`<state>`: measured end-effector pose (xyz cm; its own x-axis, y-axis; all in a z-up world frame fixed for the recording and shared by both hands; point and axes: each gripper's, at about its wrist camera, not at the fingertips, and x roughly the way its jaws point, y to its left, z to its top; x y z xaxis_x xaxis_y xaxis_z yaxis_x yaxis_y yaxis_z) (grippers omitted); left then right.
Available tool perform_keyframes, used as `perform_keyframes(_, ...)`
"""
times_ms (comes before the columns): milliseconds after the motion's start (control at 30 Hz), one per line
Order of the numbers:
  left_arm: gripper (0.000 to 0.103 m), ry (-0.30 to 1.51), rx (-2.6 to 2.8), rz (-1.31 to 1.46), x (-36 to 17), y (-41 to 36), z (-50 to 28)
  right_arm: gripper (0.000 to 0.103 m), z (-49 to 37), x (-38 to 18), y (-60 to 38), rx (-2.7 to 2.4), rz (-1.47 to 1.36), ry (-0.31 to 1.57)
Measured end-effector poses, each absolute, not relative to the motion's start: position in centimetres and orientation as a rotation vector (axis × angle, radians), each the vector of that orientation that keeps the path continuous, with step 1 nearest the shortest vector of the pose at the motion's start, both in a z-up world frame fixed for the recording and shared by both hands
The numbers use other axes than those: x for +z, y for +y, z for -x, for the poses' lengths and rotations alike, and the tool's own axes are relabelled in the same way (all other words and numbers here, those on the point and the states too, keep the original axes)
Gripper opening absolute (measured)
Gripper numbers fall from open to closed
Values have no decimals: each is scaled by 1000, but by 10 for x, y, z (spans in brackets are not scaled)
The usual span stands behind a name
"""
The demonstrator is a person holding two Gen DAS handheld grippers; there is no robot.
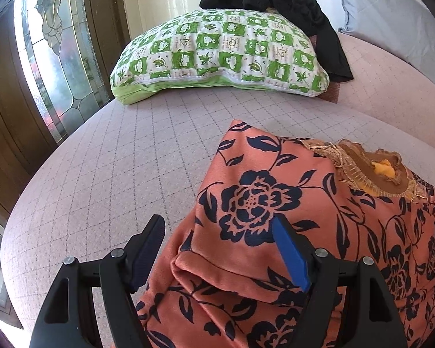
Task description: Fold small clothes
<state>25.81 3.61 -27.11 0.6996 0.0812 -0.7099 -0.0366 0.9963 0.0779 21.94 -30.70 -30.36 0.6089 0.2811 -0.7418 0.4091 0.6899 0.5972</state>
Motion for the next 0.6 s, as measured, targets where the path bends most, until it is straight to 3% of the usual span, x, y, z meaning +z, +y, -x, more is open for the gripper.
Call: perform_keyframes(600, 78, 785, -23, -62, -269, 24, -253, 6, -212, -301, -304, -86, -761, 911)
